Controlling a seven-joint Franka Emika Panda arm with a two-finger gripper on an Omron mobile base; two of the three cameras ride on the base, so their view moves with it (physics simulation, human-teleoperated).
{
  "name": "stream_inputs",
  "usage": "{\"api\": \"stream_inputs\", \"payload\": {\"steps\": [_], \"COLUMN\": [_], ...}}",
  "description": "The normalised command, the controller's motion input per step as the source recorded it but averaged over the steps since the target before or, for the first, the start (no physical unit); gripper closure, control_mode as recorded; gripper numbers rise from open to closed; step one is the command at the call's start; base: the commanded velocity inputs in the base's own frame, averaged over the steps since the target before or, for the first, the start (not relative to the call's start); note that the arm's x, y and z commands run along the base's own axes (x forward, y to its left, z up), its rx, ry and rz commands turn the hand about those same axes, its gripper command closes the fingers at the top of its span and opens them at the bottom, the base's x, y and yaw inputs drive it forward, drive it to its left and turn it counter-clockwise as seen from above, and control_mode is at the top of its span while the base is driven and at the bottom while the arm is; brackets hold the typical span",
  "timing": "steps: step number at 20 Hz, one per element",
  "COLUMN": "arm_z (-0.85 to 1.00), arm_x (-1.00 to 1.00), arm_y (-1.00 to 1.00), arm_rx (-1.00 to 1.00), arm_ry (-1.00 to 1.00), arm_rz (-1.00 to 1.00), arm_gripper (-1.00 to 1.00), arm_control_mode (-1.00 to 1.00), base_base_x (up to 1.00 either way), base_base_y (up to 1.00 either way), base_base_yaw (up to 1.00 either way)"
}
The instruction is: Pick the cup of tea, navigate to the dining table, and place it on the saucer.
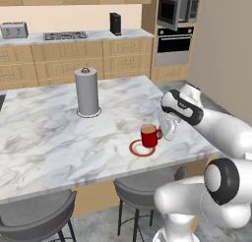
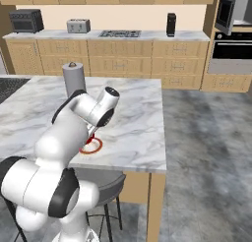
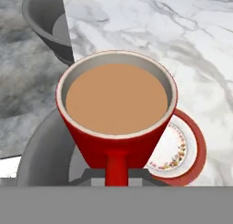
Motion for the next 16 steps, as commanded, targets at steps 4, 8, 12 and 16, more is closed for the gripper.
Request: {"api": "stream_inputs", "payload": {"steps": [4,8,12,16], "arm_z": [-0.12,-0.33,-0.41,-0.26], "arm_x": [0.45,0.09,0.09,0.29], "arm_y": [0.38,0.18,0.00,0.00], "arm_rx": [-0.01,0.04,0.13,0.09], "arm_ry": [0.13,-0.05,-0.16,-0.11], "arm_rz": [0.22,0.05,-0.02,-0.06], "arm_gripper": [1.00,1.00,1.00,1.00], "arm_control_mode": [-1.00,-1.00,-1.00,-1.00], "base_base_x": [0.00,0.00,0.00,0.00], "base_base_y": [0.00,0.00,0.00,0.00], "base_base_yaw": [0.00,0.00,0.00,0.00]}}
